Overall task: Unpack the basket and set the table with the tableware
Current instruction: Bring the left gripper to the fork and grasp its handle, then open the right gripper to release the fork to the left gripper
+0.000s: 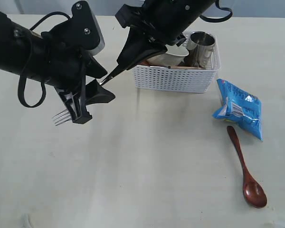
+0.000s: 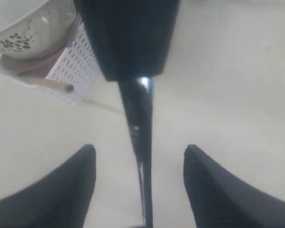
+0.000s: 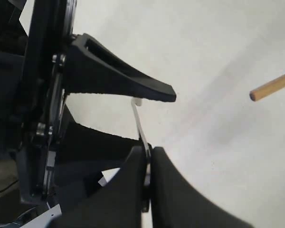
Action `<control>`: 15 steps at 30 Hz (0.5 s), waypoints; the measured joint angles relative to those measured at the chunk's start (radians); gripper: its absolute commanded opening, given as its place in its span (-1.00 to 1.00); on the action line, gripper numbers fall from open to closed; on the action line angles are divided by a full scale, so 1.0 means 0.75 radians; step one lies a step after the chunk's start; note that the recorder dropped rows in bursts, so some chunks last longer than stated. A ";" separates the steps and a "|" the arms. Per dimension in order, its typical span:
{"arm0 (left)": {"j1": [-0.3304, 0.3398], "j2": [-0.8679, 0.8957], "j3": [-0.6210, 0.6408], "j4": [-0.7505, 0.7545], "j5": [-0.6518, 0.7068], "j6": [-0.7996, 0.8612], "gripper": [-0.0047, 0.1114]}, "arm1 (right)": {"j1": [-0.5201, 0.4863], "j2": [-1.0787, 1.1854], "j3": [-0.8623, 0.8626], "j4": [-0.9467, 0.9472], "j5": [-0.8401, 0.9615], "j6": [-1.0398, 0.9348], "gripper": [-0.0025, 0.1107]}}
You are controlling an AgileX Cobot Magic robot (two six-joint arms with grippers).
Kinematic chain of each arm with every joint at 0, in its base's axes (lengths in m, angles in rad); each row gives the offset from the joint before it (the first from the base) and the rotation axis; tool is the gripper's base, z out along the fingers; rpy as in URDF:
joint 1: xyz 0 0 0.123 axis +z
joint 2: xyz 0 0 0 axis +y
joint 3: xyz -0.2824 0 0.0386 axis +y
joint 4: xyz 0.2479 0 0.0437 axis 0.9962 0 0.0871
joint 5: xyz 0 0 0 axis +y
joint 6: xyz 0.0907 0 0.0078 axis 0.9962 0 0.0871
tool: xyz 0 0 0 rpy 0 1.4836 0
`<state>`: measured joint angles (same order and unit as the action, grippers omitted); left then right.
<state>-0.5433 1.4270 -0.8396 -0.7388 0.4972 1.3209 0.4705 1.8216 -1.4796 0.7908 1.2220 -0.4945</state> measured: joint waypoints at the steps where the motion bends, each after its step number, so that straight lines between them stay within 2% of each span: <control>1: 0.000 0.000 0.000 0.007 0.000 -0.010 -0.08 | 0.000 0.000 0.000 0.000 0.000 0.000 -0.96; 6: 0.000 0.000 0.000 0.036 0.000 -0.038 -0.37 | 0.000 0.000 0.000 0.000 0.000 0.000 -0.96; 12: 0.000 0.000 0.000 0.045 0.001 -0.043 -0.89 | 0.000 0.000 0.000 0.000 0.000 0.000 -0.96; 15: 0.000 0.000 0.000 0.045 0.010 -0.053 -0.92 | 0.000 0.000 0.000 0.002 -0.002 0.000 -0.96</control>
<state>-0.5433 1.4270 -0.8396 -0.7051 0.5047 1.2812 0.4705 1.8216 -1.4796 0.7925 1.2202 -0.4945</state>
